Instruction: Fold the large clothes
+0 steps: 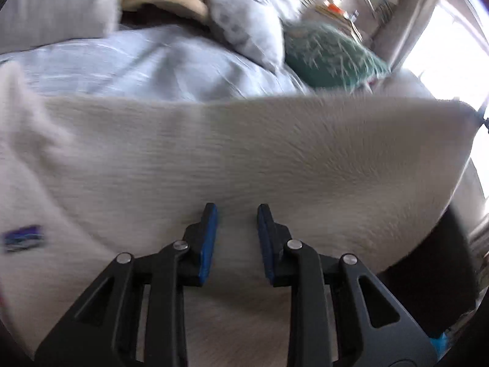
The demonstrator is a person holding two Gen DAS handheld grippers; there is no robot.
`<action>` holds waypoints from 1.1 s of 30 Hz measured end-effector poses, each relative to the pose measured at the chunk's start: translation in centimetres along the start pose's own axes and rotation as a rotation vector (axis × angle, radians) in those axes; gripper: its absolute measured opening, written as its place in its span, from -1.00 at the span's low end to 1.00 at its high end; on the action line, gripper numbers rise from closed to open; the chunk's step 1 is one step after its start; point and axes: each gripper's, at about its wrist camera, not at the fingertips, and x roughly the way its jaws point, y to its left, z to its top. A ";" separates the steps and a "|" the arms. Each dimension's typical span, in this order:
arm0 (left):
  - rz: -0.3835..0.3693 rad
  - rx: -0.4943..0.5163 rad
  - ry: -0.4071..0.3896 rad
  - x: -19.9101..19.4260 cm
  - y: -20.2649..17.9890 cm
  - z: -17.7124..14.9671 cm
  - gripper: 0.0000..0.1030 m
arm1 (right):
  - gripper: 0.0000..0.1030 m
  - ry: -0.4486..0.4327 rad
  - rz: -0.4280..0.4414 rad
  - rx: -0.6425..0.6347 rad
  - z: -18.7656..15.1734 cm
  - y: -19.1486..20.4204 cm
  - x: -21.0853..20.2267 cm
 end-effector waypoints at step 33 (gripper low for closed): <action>0.214 -0.162 0.021 -27.5 17.2 -5.6 0.57 | -0.77 0.132 0.687 -0.378 -0.8 45.1 -21.8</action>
